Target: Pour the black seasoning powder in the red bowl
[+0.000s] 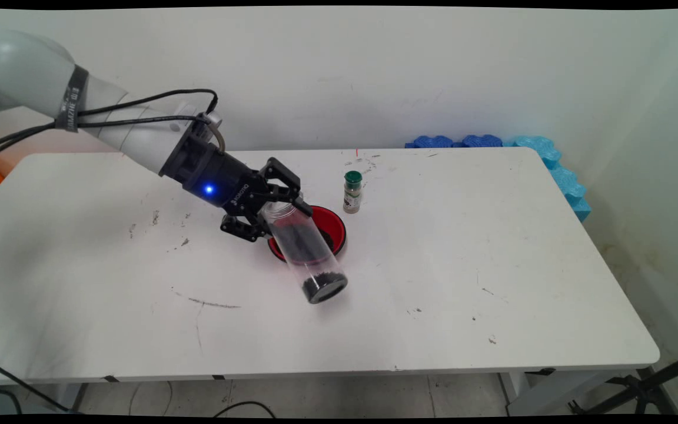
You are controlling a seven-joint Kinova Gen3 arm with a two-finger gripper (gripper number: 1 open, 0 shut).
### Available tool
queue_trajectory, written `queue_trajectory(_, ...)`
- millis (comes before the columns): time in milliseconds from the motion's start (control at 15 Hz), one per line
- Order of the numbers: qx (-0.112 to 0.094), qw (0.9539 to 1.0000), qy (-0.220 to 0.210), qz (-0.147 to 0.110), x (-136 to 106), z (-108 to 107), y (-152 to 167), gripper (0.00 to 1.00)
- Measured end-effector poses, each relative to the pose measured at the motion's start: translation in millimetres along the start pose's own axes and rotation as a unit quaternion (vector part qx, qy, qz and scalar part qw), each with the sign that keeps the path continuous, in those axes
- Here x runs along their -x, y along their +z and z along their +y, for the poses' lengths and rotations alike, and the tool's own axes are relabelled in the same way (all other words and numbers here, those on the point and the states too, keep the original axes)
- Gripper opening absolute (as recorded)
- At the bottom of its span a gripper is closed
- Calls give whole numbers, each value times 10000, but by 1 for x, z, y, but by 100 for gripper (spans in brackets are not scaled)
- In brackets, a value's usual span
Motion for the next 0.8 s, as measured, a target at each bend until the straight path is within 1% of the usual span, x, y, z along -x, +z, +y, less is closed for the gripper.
queue_trajectory(200, 109, 9993, -365, -3, -1, -3, 1, 0)
queue_trajectory(467, 260, 9962, -832, 1, -3, -5, 2, 0)
queue_trajectory(667, 384, 9916, -1238, 35, -4, -8, 2, 0)
queue_trajectory(800, 467, 9874, -1511, 48, -6, -9, 3, 0)
